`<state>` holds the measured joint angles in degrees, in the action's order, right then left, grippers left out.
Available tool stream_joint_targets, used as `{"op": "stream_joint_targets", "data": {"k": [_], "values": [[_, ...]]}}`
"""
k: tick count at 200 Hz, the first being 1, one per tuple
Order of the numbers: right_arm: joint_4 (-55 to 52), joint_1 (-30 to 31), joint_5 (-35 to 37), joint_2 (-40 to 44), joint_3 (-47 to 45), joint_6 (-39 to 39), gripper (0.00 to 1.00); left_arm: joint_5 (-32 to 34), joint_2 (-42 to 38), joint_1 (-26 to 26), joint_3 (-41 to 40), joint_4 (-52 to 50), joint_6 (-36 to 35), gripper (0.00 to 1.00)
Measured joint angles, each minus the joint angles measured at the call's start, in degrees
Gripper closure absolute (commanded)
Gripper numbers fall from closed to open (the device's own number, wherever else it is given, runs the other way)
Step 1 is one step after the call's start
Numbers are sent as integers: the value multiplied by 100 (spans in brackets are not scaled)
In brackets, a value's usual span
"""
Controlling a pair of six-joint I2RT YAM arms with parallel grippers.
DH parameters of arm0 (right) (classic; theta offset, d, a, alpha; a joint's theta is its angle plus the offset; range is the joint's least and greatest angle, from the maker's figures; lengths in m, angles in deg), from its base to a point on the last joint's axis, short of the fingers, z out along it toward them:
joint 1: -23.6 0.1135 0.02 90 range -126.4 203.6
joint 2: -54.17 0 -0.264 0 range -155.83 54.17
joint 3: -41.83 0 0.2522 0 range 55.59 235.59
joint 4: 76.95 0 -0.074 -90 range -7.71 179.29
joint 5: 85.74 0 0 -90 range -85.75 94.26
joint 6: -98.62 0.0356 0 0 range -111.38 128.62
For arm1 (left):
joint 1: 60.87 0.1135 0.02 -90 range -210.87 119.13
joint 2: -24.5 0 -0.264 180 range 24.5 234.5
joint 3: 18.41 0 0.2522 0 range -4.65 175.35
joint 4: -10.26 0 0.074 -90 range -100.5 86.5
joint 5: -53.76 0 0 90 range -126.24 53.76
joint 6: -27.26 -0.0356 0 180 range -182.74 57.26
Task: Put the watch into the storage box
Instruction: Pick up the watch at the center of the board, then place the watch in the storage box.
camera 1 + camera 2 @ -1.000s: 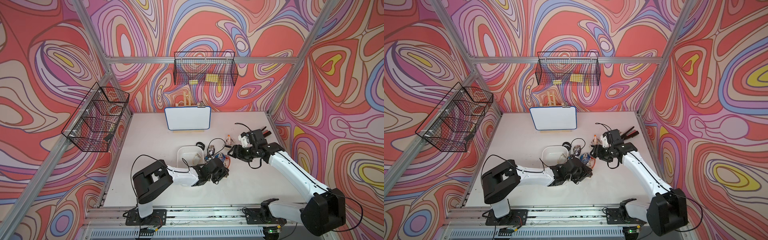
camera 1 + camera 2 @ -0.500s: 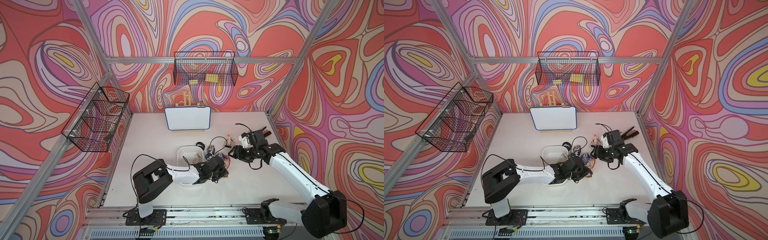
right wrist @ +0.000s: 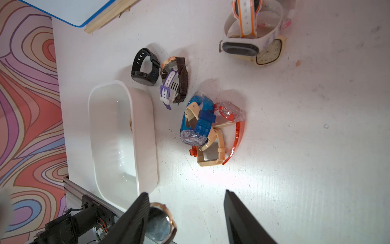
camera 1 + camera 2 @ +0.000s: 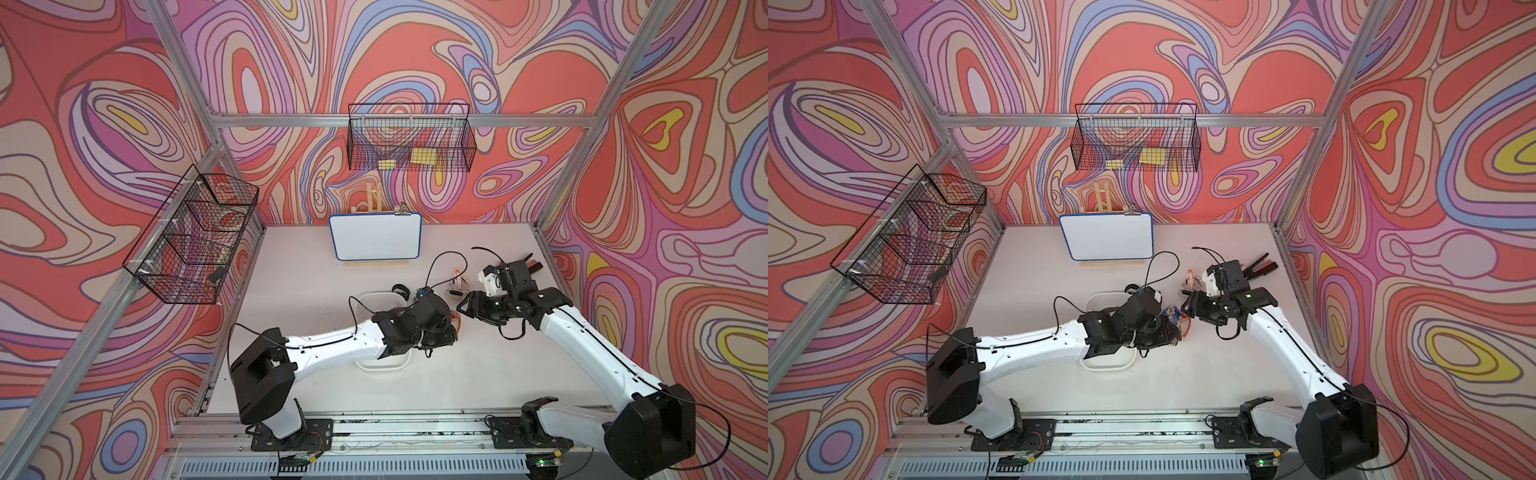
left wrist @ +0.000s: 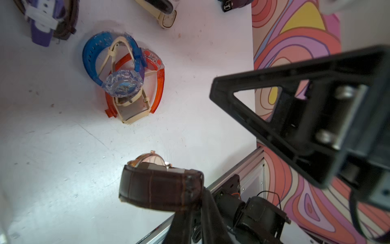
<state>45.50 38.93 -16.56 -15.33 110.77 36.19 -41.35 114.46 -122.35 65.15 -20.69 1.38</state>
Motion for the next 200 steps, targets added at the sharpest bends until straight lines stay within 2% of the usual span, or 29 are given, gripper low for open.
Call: {"op": "stream_joint_targets", "data": {"k": [48, 82, 98, 151, 200], "values": [[-7, -2, -13, -4, 0, -31, 38, 273, -280, 157, 1274, -2575, -1412, 89], [-4, -2, -26, -15, 0, -35, 39, 494, -184, 756, 1611, -3956, -2415, 92], [-2, -2, -31, -15, 0, -37, 39, 649, 181, 1038, 1788, -4481, -2889, 94], [-24, -4, -48, -15, 0, -55, 39, 1134, 1770, 1228, 2507, -5165, -3991, 99], [-55, -4, -48, -4, -7, -59, 39, 1429, 2179, 1545, 2553, -5414, -4465, 98]]}}
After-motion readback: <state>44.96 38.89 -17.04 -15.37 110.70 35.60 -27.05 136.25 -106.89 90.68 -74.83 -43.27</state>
